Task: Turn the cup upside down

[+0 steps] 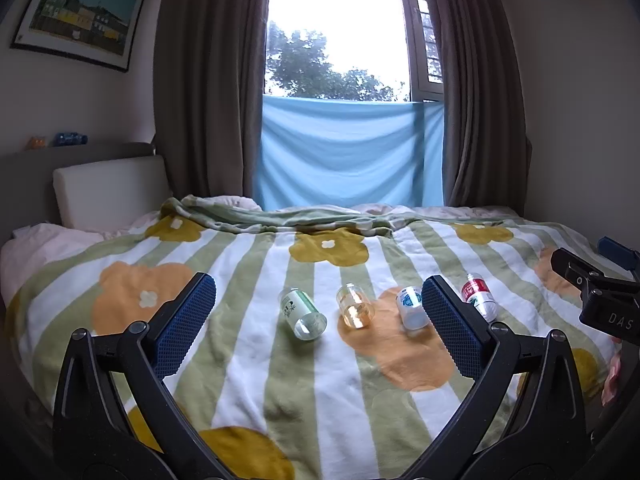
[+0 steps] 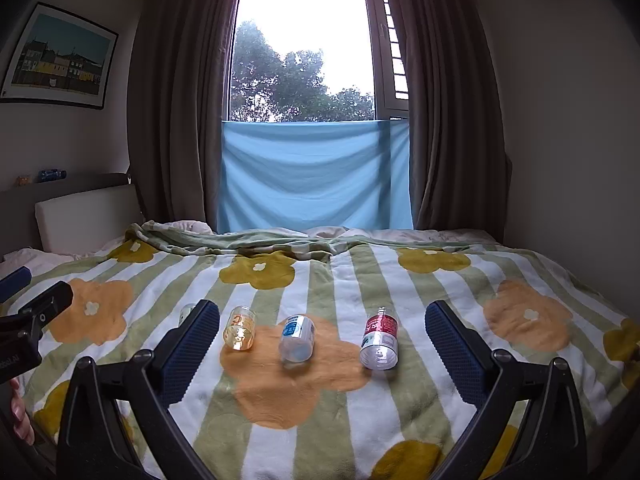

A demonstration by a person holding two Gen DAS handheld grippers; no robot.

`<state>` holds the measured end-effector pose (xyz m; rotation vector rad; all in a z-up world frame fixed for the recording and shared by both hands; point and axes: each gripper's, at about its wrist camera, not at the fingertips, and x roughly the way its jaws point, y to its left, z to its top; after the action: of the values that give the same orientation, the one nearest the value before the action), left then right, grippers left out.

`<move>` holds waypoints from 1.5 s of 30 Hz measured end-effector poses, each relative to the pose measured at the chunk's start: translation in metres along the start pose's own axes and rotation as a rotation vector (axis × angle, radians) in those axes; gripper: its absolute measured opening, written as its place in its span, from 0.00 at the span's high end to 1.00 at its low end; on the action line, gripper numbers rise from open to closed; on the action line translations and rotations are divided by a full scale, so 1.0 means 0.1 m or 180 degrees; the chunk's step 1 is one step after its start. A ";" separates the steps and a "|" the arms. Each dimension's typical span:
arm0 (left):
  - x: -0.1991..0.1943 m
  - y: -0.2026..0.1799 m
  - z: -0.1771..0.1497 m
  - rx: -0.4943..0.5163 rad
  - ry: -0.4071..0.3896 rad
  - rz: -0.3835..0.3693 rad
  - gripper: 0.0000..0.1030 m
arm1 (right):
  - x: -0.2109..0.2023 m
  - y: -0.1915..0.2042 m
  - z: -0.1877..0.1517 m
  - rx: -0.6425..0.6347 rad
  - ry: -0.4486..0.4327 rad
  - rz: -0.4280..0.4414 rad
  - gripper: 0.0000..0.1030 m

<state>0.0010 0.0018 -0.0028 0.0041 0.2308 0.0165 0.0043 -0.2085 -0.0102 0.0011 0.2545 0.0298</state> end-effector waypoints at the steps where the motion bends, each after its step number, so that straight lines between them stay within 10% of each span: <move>1: 0.00 0.00 0.00 -0.0014 0.0008 -0.0019 0.01 | 0.01 -0.01 0.00 0.0000 0.0000 0.0001 0.00; 45: 0.09 0.00 -0.06 -0.0069 0.0123 -0.0039 0.01 | 0.03 -0.05 -0.04 0.0040 0.0008 0.0000 0.00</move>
<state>0.0086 0.0024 -0.0109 -0.0191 0.2693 0.0070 0.0065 -0.2134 -0.0152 0.0136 0.2573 0.0282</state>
